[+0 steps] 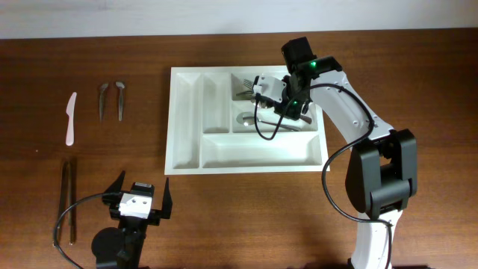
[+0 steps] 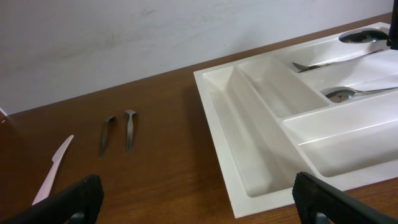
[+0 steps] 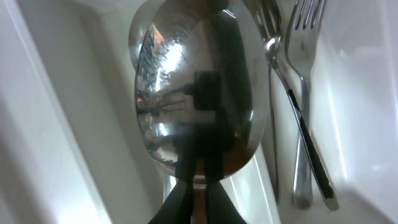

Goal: Pack container
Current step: 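Carry the spoon into the middle-right compartment and release it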

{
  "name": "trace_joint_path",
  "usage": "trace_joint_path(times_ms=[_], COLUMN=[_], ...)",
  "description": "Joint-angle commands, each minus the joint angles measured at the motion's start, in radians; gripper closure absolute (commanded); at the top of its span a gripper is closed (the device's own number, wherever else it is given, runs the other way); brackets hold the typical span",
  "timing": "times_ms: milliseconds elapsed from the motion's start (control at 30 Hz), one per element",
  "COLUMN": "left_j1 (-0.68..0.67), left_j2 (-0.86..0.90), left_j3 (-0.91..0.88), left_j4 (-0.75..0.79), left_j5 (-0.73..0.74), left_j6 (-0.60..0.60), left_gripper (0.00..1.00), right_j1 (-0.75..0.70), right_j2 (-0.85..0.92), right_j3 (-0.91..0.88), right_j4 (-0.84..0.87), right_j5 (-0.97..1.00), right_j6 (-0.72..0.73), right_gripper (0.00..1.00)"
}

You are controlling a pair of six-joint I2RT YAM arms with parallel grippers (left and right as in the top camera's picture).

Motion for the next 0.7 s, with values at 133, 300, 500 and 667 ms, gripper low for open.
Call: trace_joint_path(times_ms=[133, 300, 500, 667], left_j1=[-0.006, -0.006, -0.006, -0.006], left_j2=[-0.002, -0.002, -0.002, -0.002], left_j3=[-0.005, -0.005, -0.005, -0.005], left_j4=[-0.001, -0.001, -0.001, -0.001], left_j5=[-0.007, -0.007, -0.007, -0.007], left_j6=[-0.002, -0.002, -0.002, -0.003], left_gripper=[0.01, 0.01, 0.01, 0.01], right_j1=[0.008, 0.008, 0.006, -0.01], right_j2=[0.01, 0.01, 0.009, 0.008], right_j3=[-0.006, -0.006, 0.024, 0.142], right_j4=[0.005, 0.01, 0.04, 0.057], right_j5=[-0.025, -0.024, -0.01, 0.138], right_j6=[-0.01, -0.01, 0.006, 0.245], right_gripper=[0.85, 0.84, 0.4, 0.01])
